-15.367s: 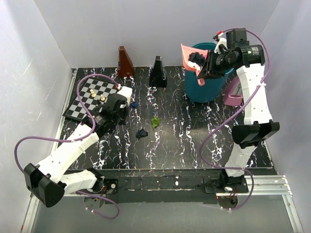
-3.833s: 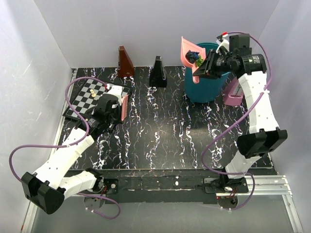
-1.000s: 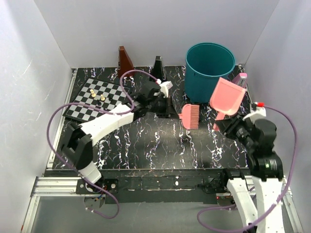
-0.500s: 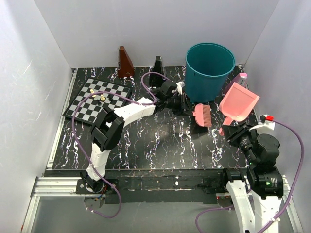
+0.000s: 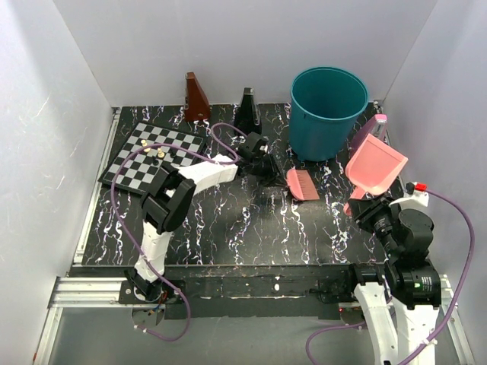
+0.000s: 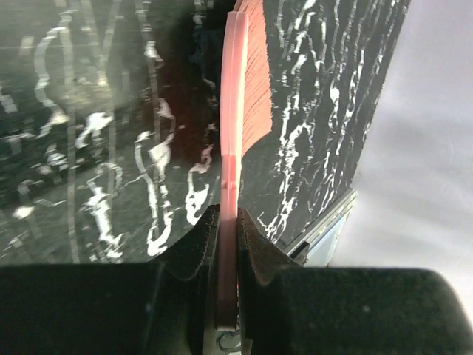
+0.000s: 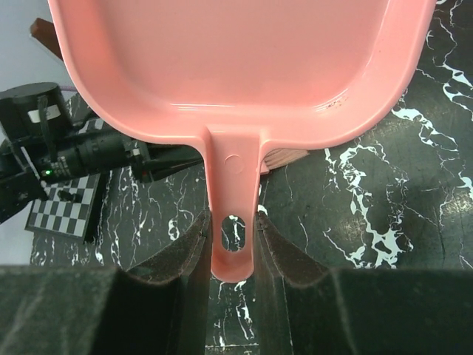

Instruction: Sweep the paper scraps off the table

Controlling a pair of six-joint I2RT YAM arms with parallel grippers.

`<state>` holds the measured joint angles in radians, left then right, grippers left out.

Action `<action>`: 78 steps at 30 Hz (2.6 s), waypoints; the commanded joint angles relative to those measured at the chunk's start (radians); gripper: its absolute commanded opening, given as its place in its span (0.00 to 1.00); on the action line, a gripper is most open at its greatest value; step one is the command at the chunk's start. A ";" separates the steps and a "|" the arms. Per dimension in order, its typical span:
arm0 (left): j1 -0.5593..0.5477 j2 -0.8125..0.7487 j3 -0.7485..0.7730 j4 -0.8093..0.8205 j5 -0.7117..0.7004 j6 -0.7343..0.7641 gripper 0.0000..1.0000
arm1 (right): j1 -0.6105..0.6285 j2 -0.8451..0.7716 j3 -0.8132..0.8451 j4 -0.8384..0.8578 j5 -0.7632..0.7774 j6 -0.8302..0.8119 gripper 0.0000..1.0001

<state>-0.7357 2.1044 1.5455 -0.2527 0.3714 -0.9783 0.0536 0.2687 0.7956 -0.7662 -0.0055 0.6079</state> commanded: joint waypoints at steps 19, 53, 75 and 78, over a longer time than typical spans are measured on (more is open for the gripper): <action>0.121 -0.670 -0.076 -0.724 -0.620 0.546 0.00 | 0.015 0.317 0.045 -0.042 -0.115 -0.028 0.01; 0.108 -0.286 0.275 -0.804 -1.193 0.974 0.00 | 0.707 1.003 0.227 0.039 -0.160 -0.210 0.01; 0.032 0.069 0.527 -1.050 -0.749 1.116 0.00 | 0.766 1.394 0.445 -0.151 -0.001 -0.441 0.01; 0.027 0.037 0.515 -1.066 -0.611 1.092 0.00 | 0.766 1.402 0.442 -0.145 0.001 -0.450 0.01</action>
<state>-0.6884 2.2299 2.0686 -1.2686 -0.5079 0.1509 0.8158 1.6653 1.2034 -0.8948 -0.0174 0.1925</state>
